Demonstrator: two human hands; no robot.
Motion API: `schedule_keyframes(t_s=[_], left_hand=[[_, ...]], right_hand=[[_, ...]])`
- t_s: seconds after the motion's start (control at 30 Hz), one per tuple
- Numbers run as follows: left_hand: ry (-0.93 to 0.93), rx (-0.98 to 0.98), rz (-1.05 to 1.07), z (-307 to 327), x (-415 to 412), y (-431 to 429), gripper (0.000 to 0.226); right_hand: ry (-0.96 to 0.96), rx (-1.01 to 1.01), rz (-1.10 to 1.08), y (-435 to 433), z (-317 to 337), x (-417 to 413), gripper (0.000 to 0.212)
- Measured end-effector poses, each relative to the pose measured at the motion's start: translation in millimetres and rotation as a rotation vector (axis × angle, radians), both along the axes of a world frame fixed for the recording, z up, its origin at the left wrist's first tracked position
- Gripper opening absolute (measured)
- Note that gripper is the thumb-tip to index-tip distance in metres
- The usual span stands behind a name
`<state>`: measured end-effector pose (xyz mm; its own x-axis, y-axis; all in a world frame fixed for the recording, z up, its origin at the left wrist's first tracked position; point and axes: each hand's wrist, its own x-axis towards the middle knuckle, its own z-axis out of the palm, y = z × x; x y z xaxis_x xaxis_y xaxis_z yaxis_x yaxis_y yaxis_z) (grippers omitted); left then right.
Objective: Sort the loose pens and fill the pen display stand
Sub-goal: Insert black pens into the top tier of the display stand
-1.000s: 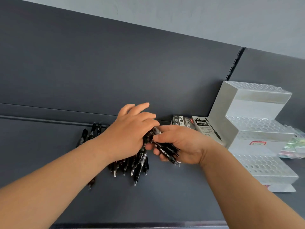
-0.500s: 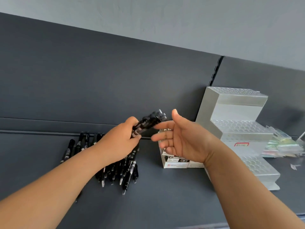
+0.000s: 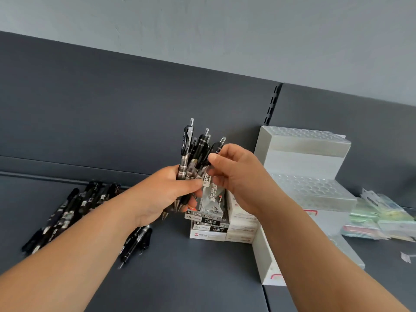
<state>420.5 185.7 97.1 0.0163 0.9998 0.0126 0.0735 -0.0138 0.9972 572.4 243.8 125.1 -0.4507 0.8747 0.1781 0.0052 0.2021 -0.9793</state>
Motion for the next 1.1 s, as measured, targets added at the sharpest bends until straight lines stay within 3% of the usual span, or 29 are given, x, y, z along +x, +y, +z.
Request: schedule_keyframes(t_s=[0.17,0.33,0.4,0.5,0.7,0.87,1.1], left_hand=[[-0.13,0.001,0.07,7,37,9,0.001],[-0.174,-0.017,0.087,15,64,19,0.006],[-0.167,-0.011,0.071,17,73,22,0.012],[-0.158,-0.002,0.084,18,86,30,0.017],[-0.151,-0.003,0.196,14,97,41,0.016],[-0.16,-0.008,0.227,12,104,45,0.016],[-0.195,0.005,0.249,11,106,45,0.013]], right_hand=[[0.034,0.011,-0.032,15,4,36,0.023],[0.34,-0.237,0.146,27,11,67,0.007],[0.356,-0.257,0.166,31,13,78,0.011],[0.244,-0.133,0.079,36,19,92,0.012],[0.067,0.265,-0.386,56,47,133,0.012],[-0.09,0.414,-0.479,63,41,134,0.008],[-0.137,0.488,-0.511,70,36,128,0.008]])
